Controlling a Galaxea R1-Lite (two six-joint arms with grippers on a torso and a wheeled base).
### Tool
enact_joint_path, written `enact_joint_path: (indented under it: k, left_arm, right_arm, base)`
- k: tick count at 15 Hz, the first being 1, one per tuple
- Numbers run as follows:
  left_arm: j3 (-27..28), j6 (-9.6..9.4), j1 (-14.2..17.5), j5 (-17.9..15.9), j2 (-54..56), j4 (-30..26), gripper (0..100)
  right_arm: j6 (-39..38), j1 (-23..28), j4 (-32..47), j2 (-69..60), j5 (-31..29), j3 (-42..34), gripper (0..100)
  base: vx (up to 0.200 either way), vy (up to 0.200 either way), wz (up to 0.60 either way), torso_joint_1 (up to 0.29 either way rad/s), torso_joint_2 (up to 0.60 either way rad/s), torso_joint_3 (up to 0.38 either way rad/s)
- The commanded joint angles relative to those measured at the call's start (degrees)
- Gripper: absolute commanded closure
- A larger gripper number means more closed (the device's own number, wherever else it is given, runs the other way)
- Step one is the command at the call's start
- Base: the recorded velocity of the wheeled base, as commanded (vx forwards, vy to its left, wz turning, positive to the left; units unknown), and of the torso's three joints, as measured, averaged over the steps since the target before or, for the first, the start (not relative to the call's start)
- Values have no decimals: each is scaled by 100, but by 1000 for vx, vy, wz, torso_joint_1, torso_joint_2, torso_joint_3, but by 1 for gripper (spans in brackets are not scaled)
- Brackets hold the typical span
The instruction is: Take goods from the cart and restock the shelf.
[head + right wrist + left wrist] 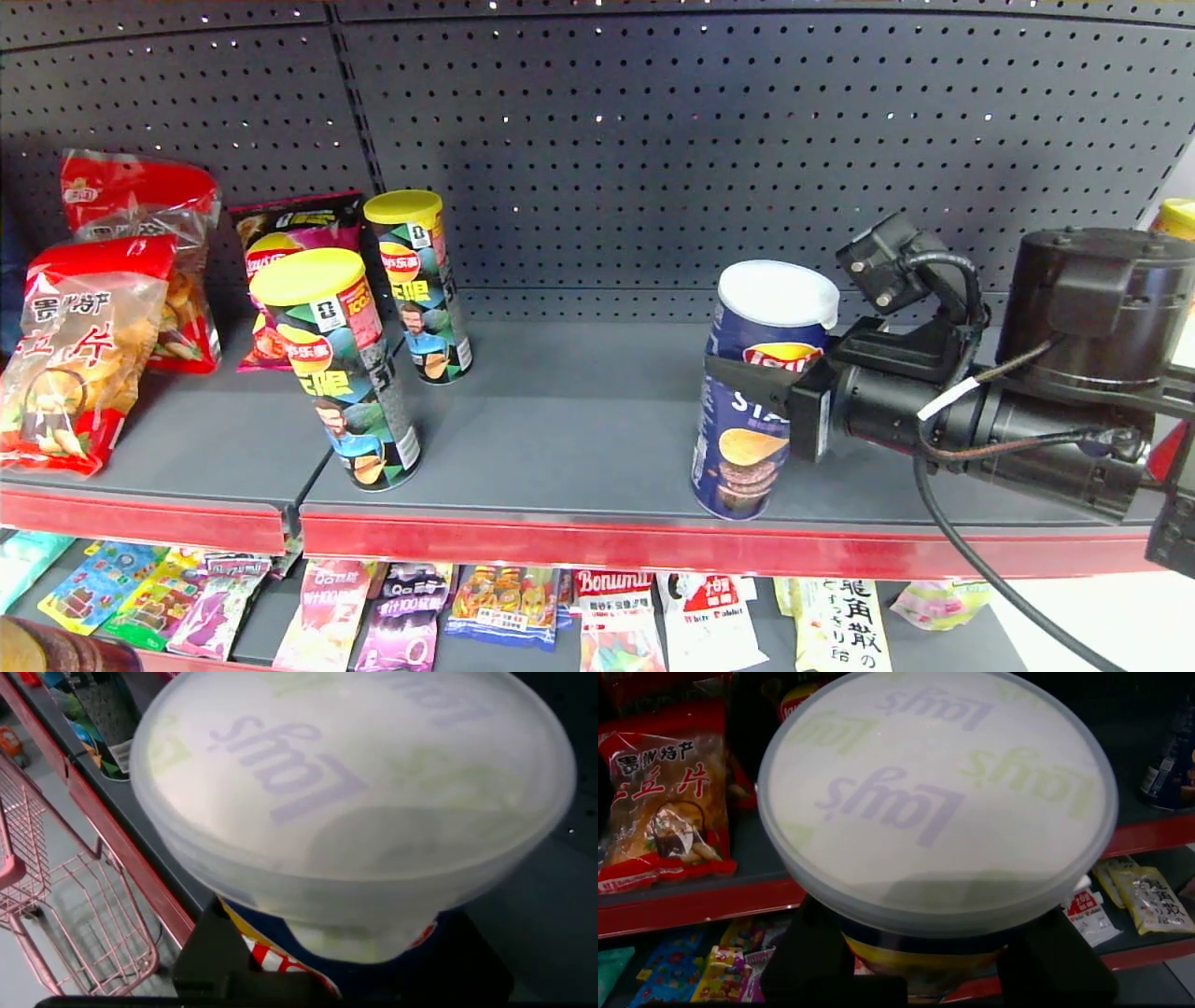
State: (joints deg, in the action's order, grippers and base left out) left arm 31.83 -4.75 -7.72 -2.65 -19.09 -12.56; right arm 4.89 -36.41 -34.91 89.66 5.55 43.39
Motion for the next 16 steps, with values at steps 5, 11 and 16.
enact_joint_path:
  k: [5, 11, 16]
  left_arm:
    - [-1, 1, -2, 1, -7, -1, 100]
    - [7, 1, -2, -8, -7, -1, 100]
    - [7, 1, -2, -17, 2, -1, 100]
  right_arm:
    - [82, -15, -235, 16, -27, -234, 0]
    - [47, -129, -235, -142, -159, -287, 0]
    - [-155, -358, -226, -1118, -599, -1069, 0]
  base:
    - [0, 0, 0, 0, 0, 0]
    - [0, 0, 0, 0, 0, 0]
    - [0, 0, 0, 0, 0, 0]
